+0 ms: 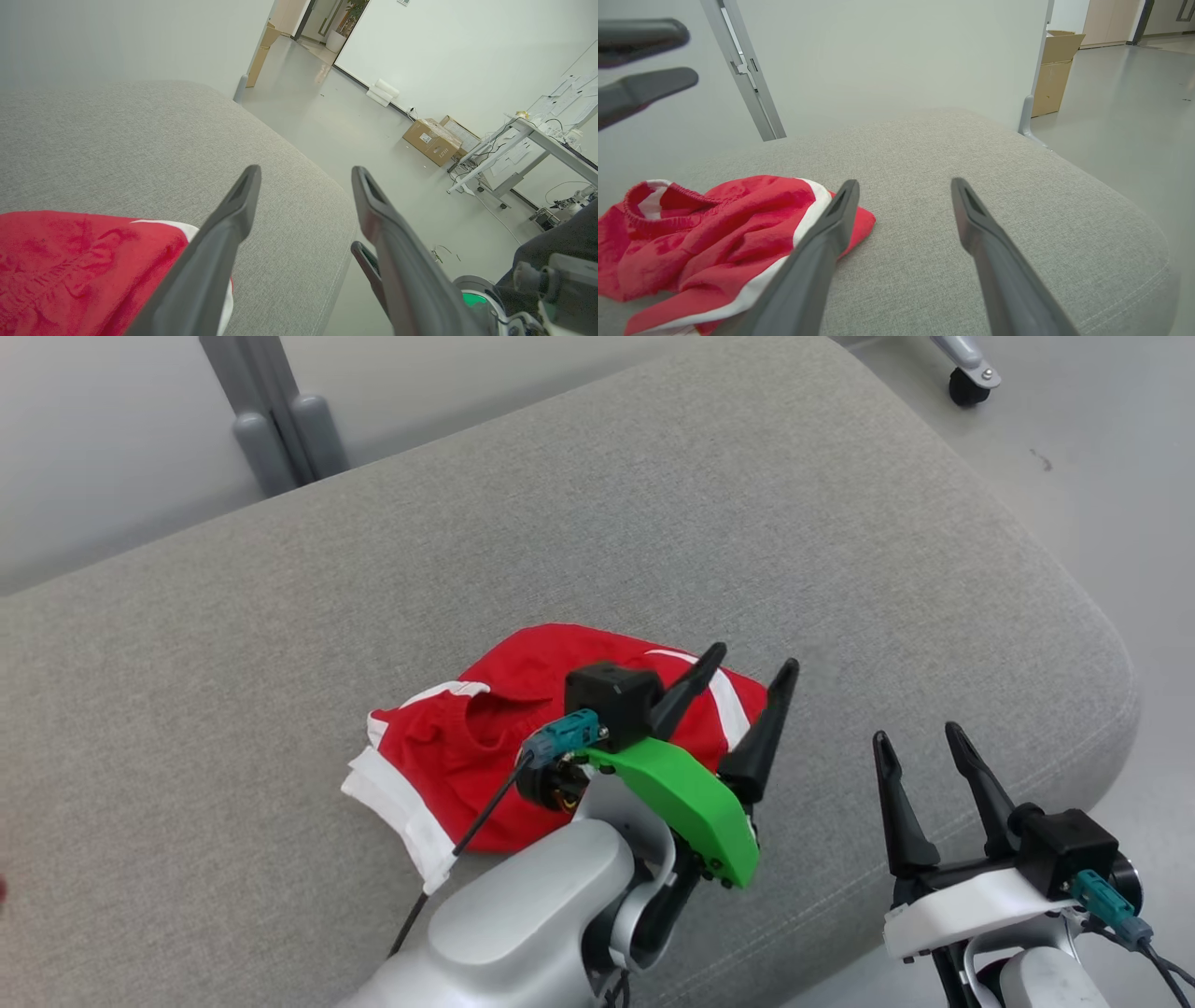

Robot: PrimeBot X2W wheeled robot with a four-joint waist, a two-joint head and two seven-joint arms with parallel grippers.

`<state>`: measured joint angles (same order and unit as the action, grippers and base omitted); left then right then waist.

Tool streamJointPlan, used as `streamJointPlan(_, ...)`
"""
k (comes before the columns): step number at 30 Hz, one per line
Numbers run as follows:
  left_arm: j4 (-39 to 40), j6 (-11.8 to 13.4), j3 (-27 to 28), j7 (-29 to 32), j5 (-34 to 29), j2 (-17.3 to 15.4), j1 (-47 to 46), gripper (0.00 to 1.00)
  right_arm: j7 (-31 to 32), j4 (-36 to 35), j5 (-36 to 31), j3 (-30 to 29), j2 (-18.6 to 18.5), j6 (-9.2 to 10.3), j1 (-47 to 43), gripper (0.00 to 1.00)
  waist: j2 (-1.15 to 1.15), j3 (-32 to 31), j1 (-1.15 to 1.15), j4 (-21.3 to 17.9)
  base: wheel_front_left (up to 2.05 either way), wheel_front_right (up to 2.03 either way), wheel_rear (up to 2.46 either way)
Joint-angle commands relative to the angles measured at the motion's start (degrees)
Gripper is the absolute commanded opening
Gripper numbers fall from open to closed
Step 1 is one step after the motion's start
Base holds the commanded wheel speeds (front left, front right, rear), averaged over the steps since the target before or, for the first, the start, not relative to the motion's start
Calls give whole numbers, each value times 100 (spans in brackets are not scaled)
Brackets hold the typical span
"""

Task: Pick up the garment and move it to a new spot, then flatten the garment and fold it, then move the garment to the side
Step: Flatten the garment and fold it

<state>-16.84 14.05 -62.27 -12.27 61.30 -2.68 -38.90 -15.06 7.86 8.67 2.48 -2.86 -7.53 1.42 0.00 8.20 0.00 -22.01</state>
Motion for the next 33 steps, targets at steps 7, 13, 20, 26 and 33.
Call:
streamJointPlan(7, -1102, 156, 154, 108, -133, -298, -465, 100, -18, -42, -11, 31, -4, 7, 45, 100, 0, 10, 0, 110, 0, 0, 0)
streamJointPlan(13, -1918, -237, -101, 1000, -49, -240, -1073, 100, -19, -59, 54, 237, -5, 7, 144, 100, 0, 252, 0, -35, 0, 0, 0)
streamJointPlan(20, -2892, -571, -522, 1740, -174, -94, -1573, 100, -18, -12, 129, 303, -5, 7, 100, 100, 0, 489, 0, -186, 0, 0, 0)
streamJointPlan(26, -3411, -797, -769, 2169, -173, -43, -1608, 100, -18, 11, 176, 340, -5, 7, 132, 100, 0, 514, 0, -257, 0, 0, 0)
streamJointPlan(33, -3393, -900, -868, 2329, 66, -28, -1368, 100, -18, 40, 198, 462, -5, 7, 195, 100, 0, 471, 0, -370, 0, 0, 0)
